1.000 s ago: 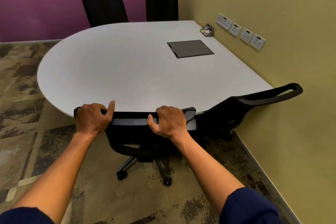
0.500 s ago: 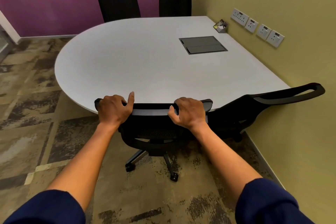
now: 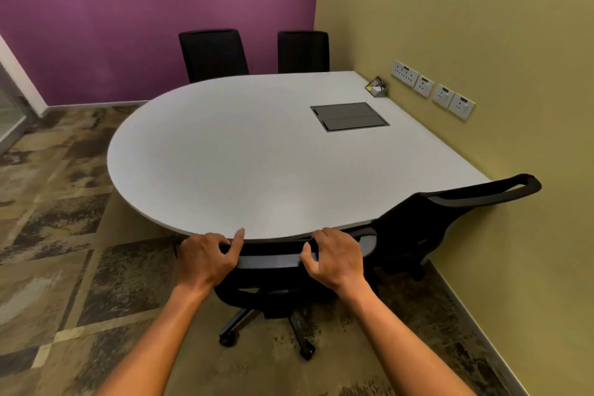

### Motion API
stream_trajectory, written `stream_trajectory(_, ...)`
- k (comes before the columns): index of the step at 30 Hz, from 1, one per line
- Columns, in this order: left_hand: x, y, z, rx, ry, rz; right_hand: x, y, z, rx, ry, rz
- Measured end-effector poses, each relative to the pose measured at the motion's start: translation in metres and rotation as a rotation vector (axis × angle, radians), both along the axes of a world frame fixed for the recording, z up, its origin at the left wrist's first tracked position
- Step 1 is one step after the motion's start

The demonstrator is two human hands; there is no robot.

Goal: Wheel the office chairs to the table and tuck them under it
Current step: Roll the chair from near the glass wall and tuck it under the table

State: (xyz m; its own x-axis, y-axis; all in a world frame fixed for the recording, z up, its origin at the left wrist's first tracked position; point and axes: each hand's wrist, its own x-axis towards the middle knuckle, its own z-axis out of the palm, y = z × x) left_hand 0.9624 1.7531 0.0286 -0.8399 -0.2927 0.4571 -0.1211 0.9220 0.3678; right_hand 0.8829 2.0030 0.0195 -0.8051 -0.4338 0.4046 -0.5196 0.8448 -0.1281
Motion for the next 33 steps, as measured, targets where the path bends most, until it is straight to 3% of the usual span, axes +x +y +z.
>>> stream_trajectory(10,0.032,0.011,-0.011,0.028,0.051,0.041,0.015,0.012,-0.007,-0.012,0.040,0.053)
stream_trajectory(19,-0.005,0.001,-0.002,-0.020,-0.085,0.066,-0.023,0.001,-0.001,0.028,0.054,0.074)
stream_trajectory(26,-0.036,-0.039,-0.001,-0.041,0.008,0.124,-0.042,-0.044,0.007,-0.013,0.084,0.107)
stream_trajectory(33,-0.065,-0.057,0.000,-0.073,-0.031,0.146,-0.056,-0.066,-0.002,-0.063,0.088,0.106)
